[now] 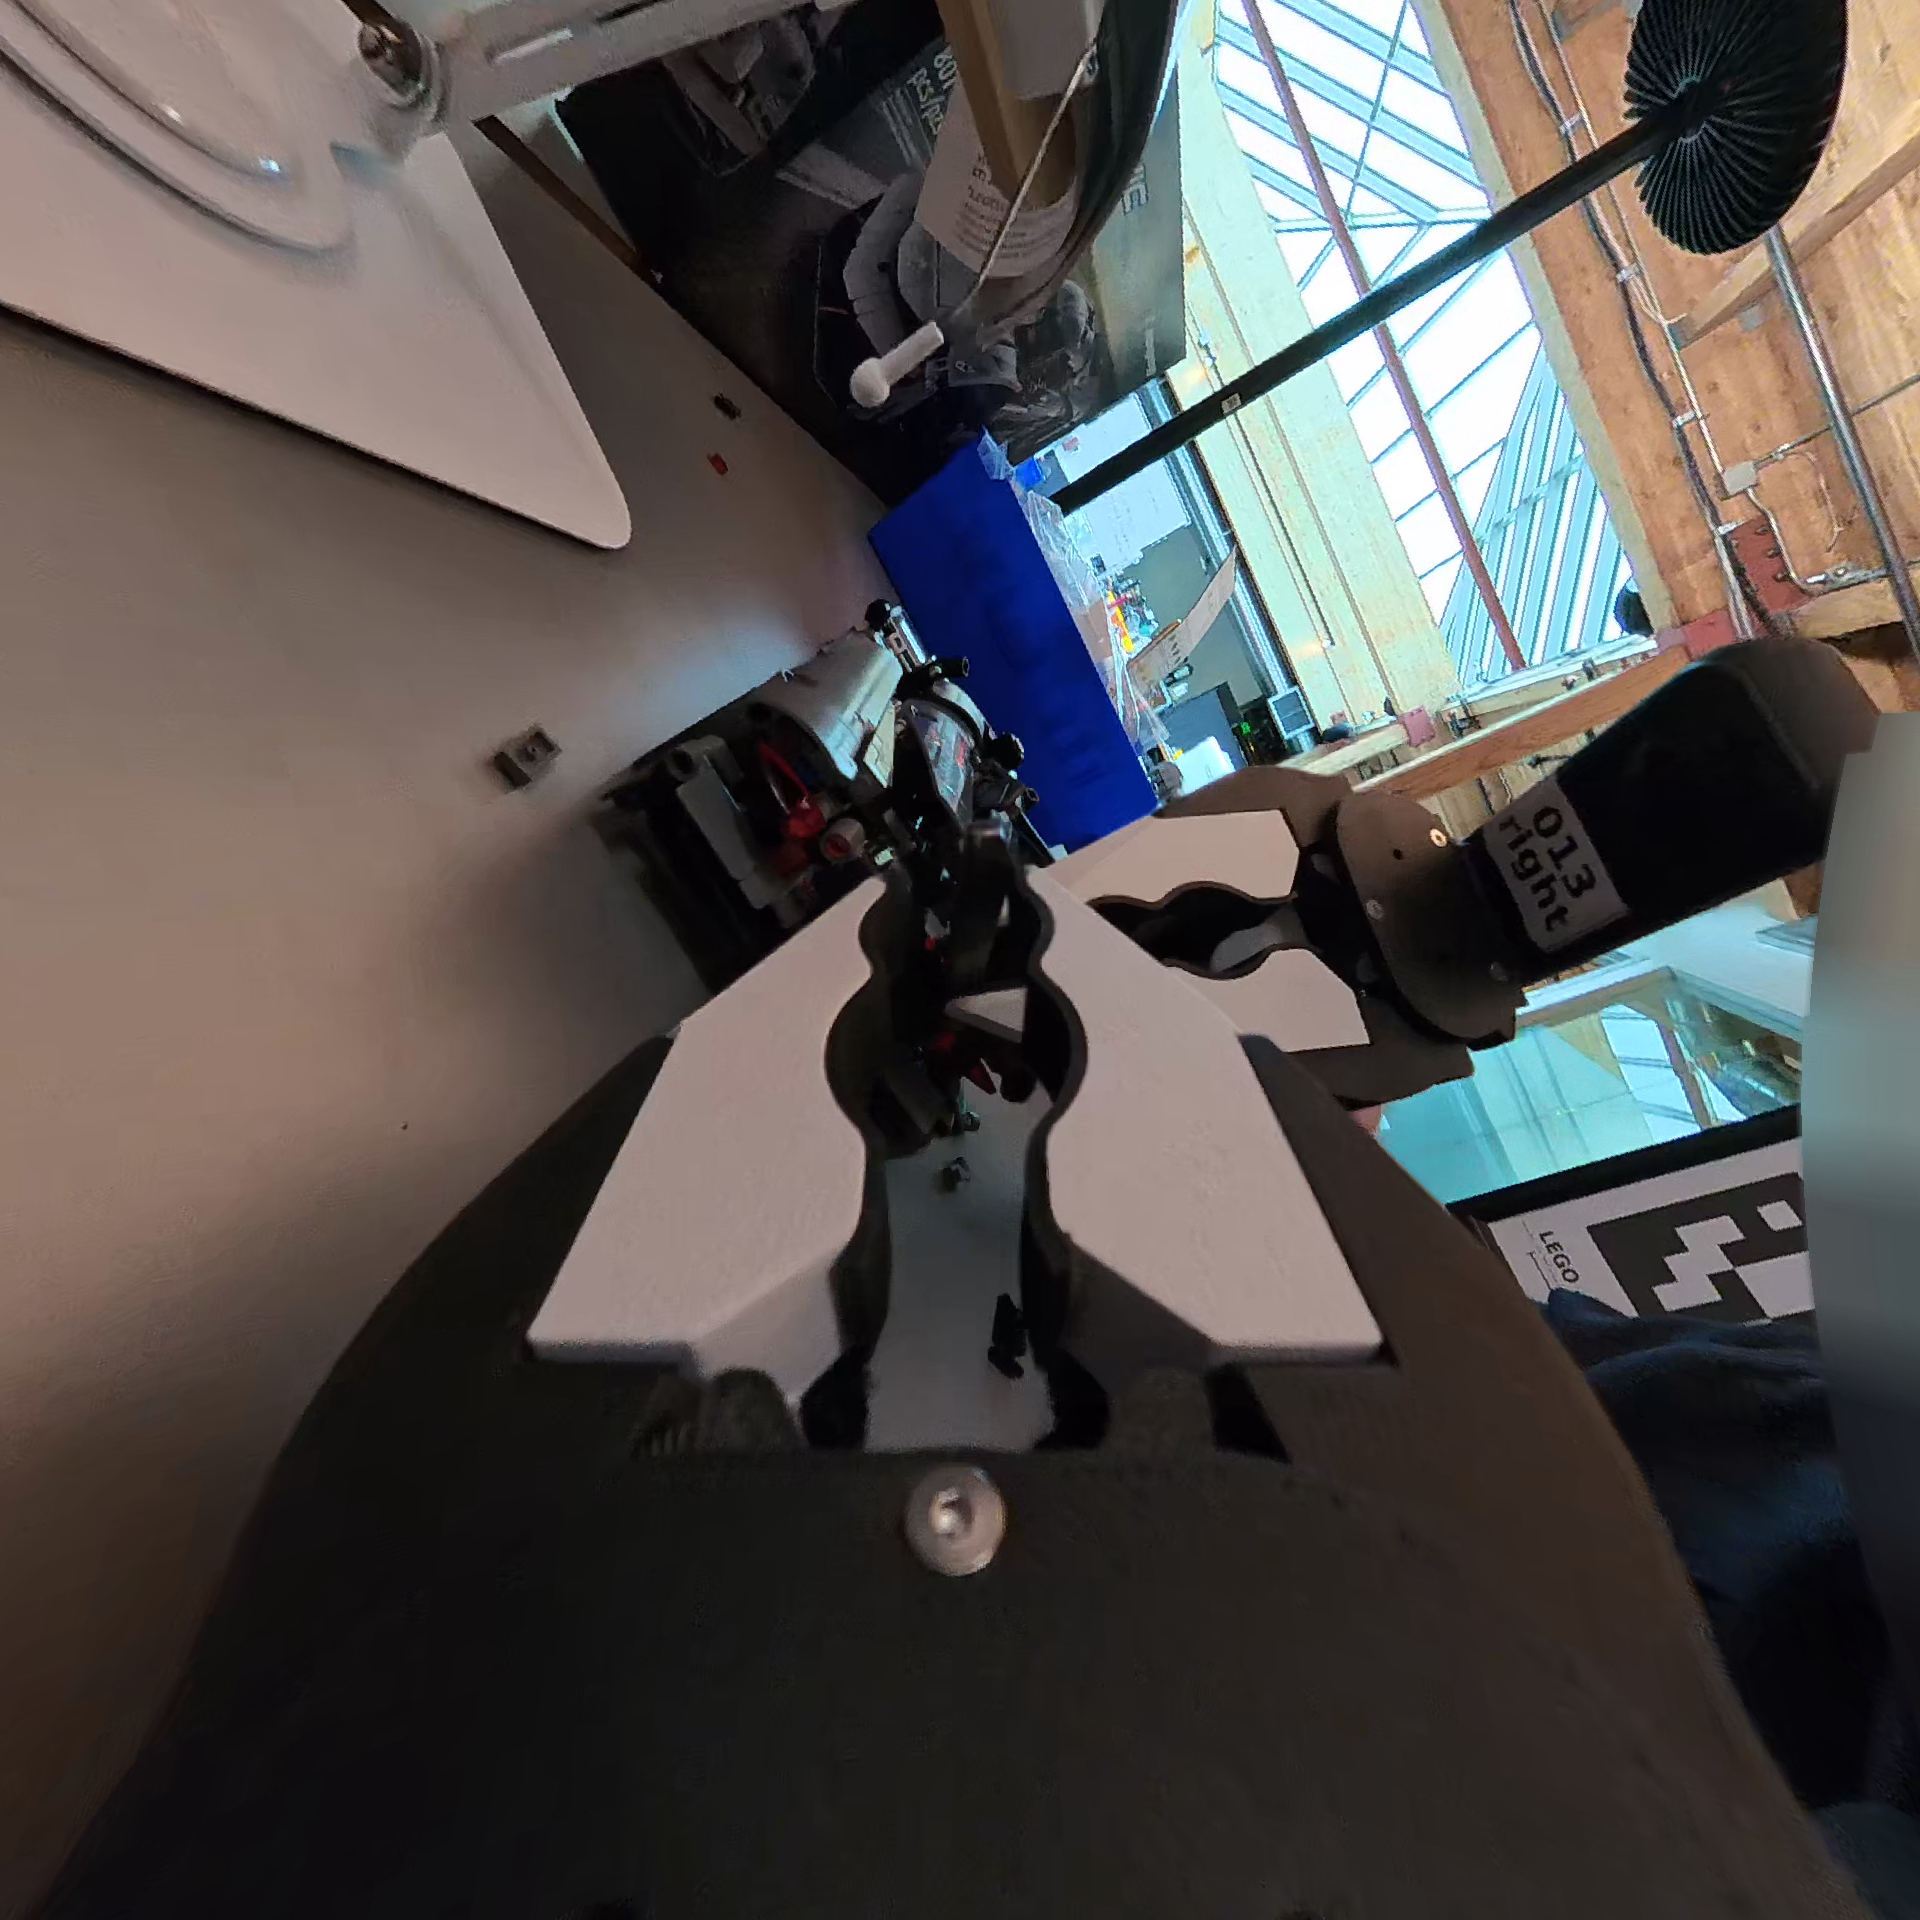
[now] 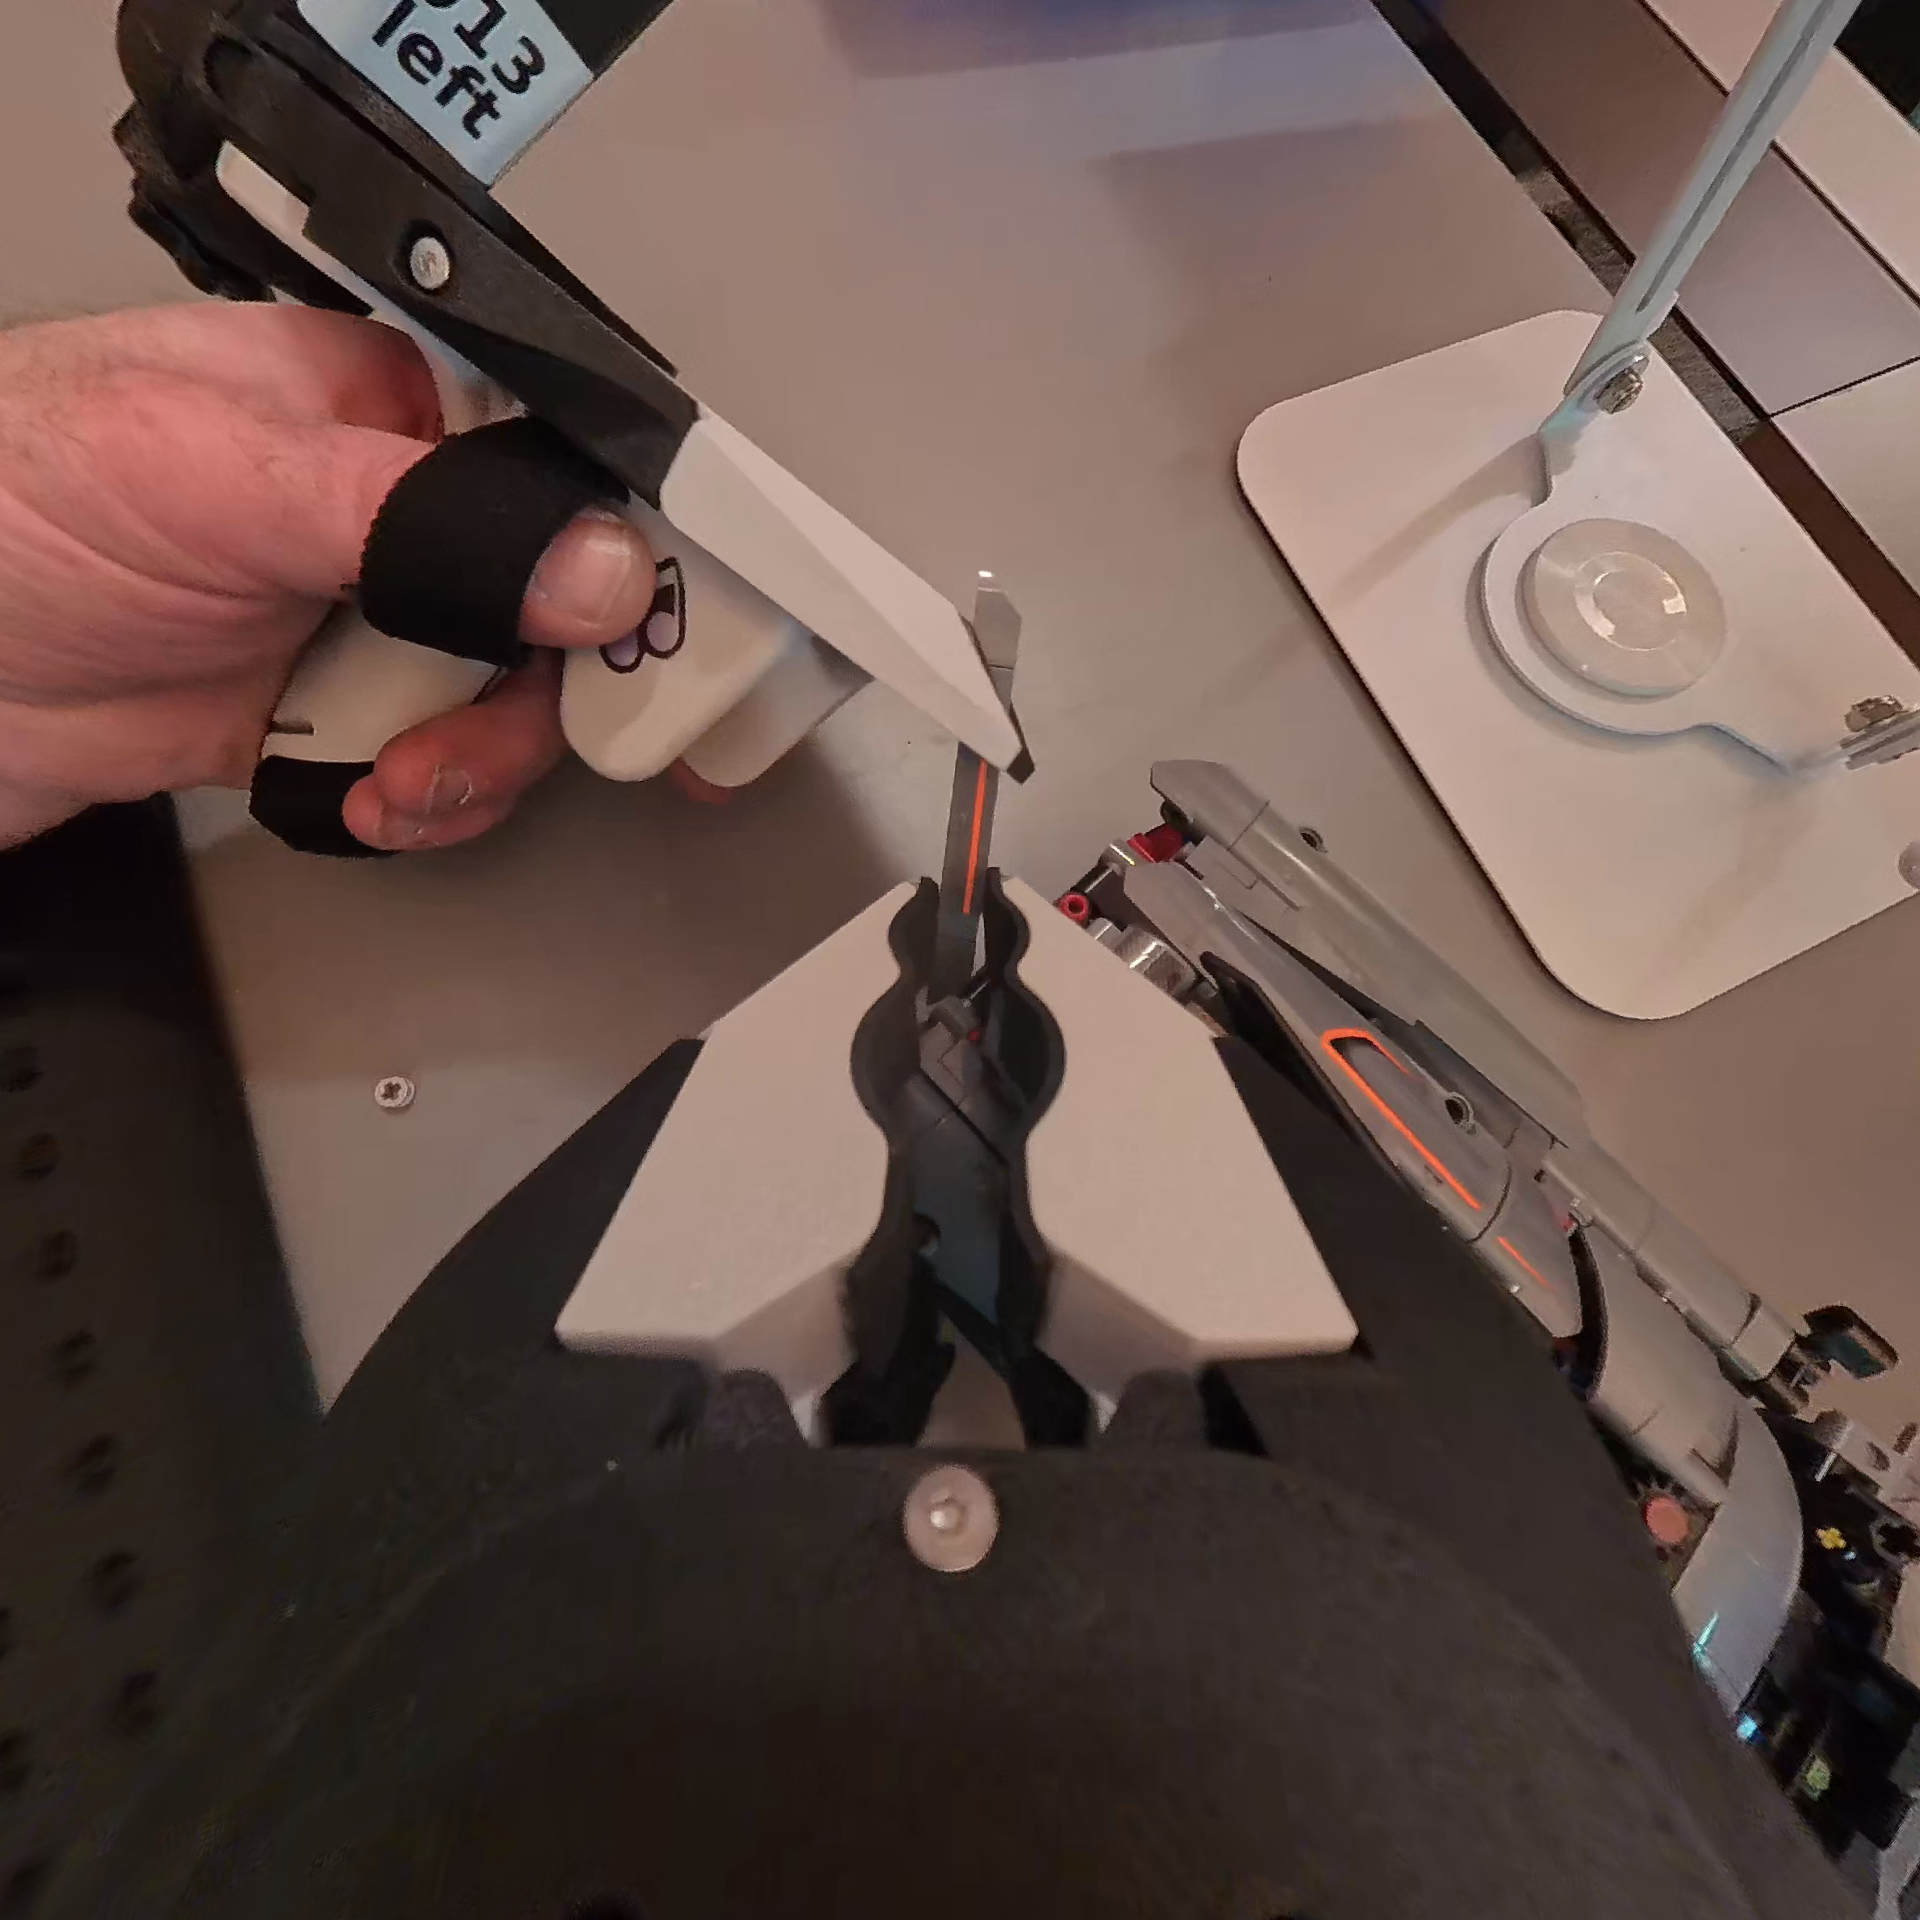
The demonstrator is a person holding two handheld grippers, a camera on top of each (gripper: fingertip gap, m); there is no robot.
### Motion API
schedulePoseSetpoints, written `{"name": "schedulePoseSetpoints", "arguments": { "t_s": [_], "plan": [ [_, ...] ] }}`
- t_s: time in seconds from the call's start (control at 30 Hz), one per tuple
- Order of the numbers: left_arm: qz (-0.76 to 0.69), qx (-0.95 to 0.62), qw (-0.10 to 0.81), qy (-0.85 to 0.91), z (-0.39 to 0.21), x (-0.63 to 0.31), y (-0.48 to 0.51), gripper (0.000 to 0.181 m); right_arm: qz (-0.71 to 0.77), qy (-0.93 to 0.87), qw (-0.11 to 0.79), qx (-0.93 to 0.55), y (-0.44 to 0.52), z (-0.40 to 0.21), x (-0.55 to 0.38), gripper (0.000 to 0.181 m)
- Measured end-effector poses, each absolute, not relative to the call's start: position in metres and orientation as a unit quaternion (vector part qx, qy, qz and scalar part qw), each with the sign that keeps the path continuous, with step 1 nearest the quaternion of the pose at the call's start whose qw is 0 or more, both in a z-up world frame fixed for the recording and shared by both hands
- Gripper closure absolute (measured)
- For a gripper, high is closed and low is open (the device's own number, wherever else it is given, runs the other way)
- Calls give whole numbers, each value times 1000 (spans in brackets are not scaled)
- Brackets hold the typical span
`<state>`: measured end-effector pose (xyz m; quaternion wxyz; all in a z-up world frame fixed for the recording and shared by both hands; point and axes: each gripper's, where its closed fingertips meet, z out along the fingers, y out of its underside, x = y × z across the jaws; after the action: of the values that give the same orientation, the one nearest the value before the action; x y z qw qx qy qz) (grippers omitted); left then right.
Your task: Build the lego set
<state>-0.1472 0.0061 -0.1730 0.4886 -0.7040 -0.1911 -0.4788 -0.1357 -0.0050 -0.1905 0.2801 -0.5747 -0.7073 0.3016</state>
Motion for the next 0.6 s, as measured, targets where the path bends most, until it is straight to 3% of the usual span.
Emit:
{"name": "schedulePoseSetpoints", "arguments": {
  "t_s": [0.3, 0.6],
  "plan": [
    [-466, -680, 543, -161, -149, -182, 4, 147, 375, -680, 245, -580, -4, -172, -128, 175],
    [-499, -704, 494, -103, -163, -181, 24, 133, 451, -616, 256, -594, 32, -141, -110, 175]
  ]
}}
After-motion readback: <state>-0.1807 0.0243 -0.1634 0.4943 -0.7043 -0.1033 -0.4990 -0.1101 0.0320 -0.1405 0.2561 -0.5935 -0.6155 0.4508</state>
